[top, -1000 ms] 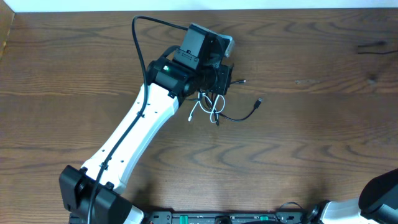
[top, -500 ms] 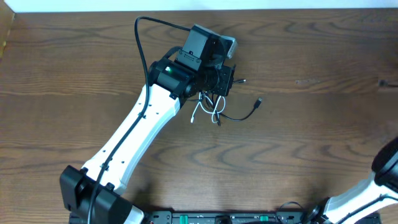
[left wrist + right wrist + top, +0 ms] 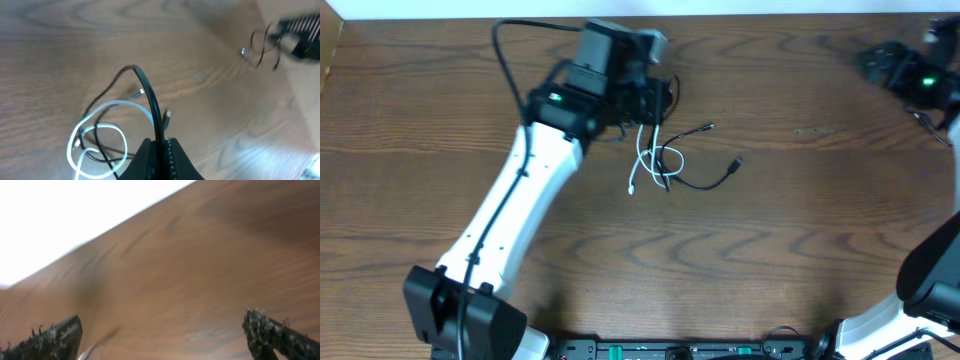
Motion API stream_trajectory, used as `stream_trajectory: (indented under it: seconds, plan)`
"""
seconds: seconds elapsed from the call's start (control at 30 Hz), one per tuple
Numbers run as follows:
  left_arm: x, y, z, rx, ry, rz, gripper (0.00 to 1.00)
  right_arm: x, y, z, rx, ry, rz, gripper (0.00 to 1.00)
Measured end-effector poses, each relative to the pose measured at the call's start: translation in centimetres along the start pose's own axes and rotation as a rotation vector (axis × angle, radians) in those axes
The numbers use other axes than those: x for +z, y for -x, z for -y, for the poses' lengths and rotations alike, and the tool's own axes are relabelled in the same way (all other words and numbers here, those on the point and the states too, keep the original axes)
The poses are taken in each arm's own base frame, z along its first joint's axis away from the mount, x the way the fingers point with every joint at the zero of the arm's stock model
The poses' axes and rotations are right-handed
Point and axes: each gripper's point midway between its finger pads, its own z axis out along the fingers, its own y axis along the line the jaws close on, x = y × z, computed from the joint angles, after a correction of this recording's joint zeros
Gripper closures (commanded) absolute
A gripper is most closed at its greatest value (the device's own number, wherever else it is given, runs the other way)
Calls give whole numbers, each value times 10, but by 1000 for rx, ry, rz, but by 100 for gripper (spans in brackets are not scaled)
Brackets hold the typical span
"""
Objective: Untangle cables
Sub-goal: 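Reach the right gripper to the bundle and grasp the white cable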
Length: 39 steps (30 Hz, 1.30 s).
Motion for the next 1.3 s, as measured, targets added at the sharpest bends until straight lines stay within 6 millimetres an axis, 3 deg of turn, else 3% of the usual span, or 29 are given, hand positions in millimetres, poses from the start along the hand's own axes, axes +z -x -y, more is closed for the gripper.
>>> stream_trajectory:
  seconds: [0.13,0.33,0.4,0.63,0.77,0.93,1.07,1.3]
  plan:
    - [-17,18,-20,-132,-63,44,93,24,-58,-71,-122,181,-204,1]
    - [-20,28,-14,-255,-120,63,93,43,-133,-151,-340,334,-406,11]
    - [-21,33,-11,-293,-139,78,92,48,-156,-177,-426,378,-448,20]
    - [-23,44,-6,-456,-176,101,93,58,-215,-228,-632,422,-531,32]
    - [-24,49,-4,-537,-192,113,93,60,-231,-243,-699,436,-544,32]
    - [-24,51,-4,-594,-200,114,93,60,-239,-248,-734,444,-552,34]
    - [-25,51,-5,-610,-200,115,93,62,-235,-246,-742,434,-540,45]
    - [-27,53,-9,-614,-196,123,92,76,-208,-225,-566,247,-481,43]
